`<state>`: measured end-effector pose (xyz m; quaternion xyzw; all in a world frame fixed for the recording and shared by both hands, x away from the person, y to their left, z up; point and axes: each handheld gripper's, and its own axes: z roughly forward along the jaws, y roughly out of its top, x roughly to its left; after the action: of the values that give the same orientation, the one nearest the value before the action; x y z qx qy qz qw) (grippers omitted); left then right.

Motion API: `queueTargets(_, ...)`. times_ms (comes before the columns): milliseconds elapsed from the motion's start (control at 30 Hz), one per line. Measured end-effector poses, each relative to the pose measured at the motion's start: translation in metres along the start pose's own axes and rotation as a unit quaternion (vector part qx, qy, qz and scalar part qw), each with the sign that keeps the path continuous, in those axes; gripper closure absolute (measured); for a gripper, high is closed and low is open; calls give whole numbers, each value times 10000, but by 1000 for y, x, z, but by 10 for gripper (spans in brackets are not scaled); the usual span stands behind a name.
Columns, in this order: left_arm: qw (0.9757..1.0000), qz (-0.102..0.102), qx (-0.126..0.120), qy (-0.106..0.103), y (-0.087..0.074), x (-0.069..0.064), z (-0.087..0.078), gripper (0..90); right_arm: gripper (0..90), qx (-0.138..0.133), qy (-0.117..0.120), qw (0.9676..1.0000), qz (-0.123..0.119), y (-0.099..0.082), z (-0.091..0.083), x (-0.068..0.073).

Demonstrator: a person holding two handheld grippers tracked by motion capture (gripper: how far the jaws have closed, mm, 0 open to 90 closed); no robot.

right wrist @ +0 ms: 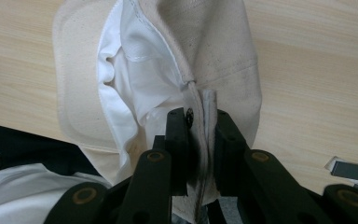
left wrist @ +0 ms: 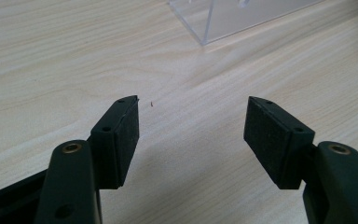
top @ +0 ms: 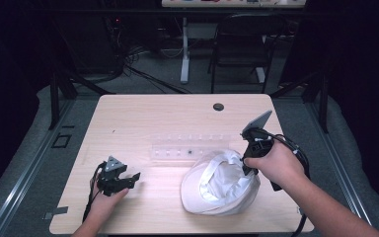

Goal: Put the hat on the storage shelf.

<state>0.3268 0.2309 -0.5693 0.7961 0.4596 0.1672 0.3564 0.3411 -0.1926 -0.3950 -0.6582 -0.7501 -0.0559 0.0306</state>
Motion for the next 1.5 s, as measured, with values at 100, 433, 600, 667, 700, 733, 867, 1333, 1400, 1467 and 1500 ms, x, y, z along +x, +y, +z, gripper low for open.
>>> queueTargets(100,10000,3,-4,-1,0,0,0,362,793,94,113,9999,-39,2,-5,0)
queueTargets(433,10000,-5,-24,-4,0,-1,0,362,805,23,638,9979,118,7,-26,2)
queueTargets(600,10000,15,-51,8,0,-1,1,362,809,-29,791,9968,97,10,-36,4)
queueTargets(667,10000,16,-45,8,0,-1,2,362,810,-75,946,9954,103,12,-43,6)
queueTargets(700,10000,16,-45,8,0,-1,2,362,810,-75,946,9954,103,12,-43,6)
queueTargets(733,10000,8,-35,3,0,-1,2,362,813,-125,958,9953,107,13,-47,7)
queueTargets(867,10000,5,-45,-2,0,-1,2,362,816,-157,981,9950,63,14,-52,9)
queueTargets(1333,10000,13,-46,-1,0,-1,2,362,816,-172,1344,9907,140,17,-76,2)
queueTargets(1400,10000,12,-47,-1,0,-1,2,362,816,-261,1575,9867,301,17,-78,-1)
queueTargets(1467,10000,11,-48,10,0,-1,2,362,816,-260,1818,9823,379,18,-80,-7)
queueTargets(1500,10000,11,-48,10,0,-1,2,362,816,-214,1940,9801,363,18,-80,-10)
